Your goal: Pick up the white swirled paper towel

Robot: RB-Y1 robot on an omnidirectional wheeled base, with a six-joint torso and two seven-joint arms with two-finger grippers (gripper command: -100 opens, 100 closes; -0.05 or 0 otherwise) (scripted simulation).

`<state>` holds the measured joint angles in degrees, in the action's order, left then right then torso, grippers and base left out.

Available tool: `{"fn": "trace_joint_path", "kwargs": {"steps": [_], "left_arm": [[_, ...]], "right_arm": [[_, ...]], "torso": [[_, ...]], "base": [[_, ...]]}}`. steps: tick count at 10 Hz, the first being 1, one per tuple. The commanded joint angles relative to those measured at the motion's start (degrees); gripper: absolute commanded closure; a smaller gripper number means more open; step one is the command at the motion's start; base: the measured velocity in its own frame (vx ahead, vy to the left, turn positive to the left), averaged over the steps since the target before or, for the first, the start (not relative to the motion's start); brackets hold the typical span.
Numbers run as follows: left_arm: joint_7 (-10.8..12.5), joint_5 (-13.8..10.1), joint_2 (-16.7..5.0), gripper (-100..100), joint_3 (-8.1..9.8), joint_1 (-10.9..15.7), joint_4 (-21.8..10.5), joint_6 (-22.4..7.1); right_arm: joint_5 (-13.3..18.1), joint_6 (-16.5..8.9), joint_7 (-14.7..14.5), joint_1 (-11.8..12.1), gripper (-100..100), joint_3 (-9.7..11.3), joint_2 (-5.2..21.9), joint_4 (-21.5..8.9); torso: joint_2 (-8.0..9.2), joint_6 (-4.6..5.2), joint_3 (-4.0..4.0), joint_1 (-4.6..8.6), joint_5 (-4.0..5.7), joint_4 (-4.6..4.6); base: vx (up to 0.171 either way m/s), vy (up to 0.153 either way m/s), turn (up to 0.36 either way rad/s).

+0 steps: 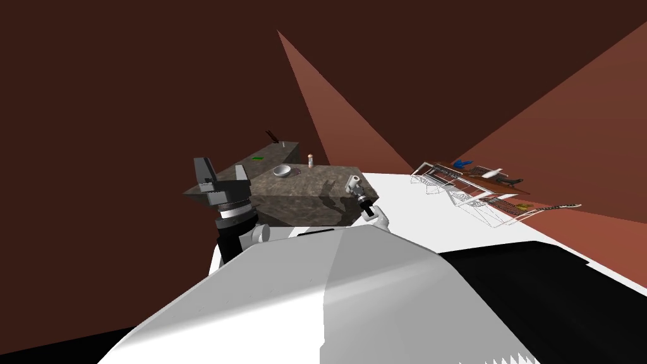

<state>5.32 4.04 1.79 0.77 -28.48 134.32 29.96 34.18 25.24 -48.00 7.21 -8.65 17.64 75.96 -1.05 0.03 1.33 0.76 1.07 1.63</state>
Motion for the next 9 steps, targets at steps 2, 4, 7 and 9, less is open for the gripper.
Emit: {"fn": "trace_joint_path", "kwargs": {"steps": [2,4,7,9], "left_arm": [[0.0,0.0,0.0,0,0.0,0.0,0.0,0.0],[0.0,0.0,0.0,0,0.0,0.0,0.0,0.0],[0.0,0.0,0.0,0,0.0,0.0,0.0,0.0],[0.0,0.0,0.0,0,0.0,0.0,0.0,0.0]], "right_arm": [[2.0,-1.4,1.2,3.8,100,-0.6,-1.5,4.8],[2.0,-1.4,1.2,4.9,100,-0.6,-1.5,8.4],[3.6,-2.5,2.4,8.9,100,-1.1,-2.7,13.7],[3.7,-3.0,2.6,8.9,0,-0.9,-2.5,13.5]], "torso": [[0.07,-0.03,-0.06,-0.06,-0.02,-0.05],[0.03,0.0,-0.03,0.01,-0.01,-0.03],[0.03,0.0,-0.03,-0.01,-0.02,-0.03],[0.12,-0.04,-0.07,-0.11,-0.03,-0.04]], "base": [[0.032,-0.023,0.015],[0.032,-0.022,0.006],[0.04,-0.021,0.013],[0.004,-0.002,-0.001]]}}
